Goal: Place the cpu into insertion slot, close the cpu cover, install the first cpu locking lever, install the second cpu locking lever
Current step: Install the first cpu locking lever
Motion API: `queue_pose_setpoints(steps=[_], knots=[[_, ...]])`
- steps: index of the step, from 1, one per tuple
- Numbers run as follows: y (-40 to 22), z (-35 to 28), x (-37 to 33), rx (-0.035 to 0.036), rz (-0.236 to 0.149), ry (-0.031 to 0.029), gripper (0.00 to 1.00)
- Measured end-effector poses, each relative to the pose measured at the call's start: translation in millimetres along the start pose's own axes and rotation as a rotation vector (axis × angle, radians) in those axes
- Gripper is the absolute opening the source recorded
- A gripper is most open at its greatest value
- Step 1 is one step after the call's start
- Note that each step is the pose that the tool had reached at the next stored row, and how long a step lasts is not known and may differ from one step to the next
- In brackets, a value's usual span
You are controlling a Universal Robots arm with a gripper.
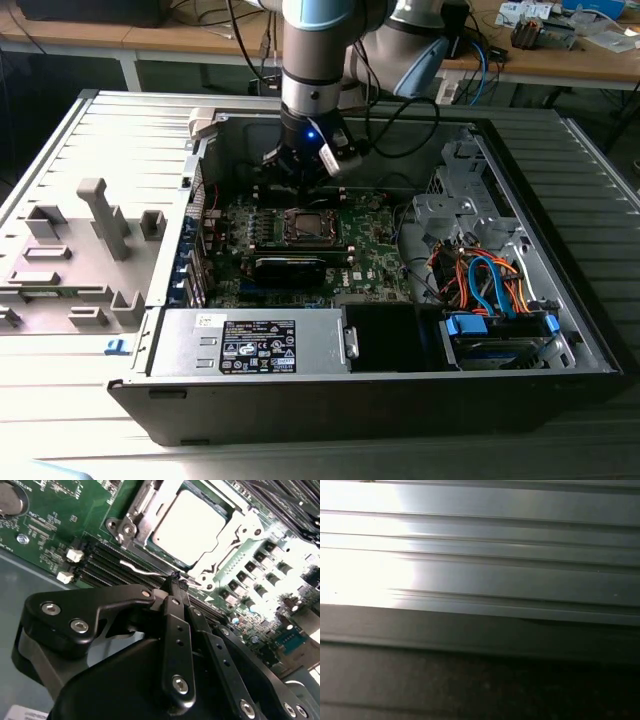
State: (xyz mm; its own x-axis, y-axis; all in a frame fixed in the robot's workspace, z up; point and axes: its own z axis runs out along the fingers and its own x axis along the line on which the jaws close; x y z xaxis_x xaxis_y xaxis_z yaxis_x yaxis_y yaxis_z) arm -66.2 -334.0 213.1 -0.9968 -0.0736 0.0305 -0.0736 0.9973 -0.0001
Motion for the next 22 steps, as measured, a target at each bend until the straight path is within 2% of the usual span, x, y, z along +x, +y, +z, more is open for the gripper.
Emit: queue_pose_setpoints(steps=[5,10,18,22], knots=[[-0.8,4.6,-11.7,0.0011,-0.005,0.0001,0.11],[-1.4,7.4,-19.1,0.0012,-0.009,0.0001,0.11],[-1.9,9.2,-26.6,0.0012,-0.019,-0.0001,0.11],[-0.1,9.4,-27.5,0.0014,-0.027,0.0000,0.11]])
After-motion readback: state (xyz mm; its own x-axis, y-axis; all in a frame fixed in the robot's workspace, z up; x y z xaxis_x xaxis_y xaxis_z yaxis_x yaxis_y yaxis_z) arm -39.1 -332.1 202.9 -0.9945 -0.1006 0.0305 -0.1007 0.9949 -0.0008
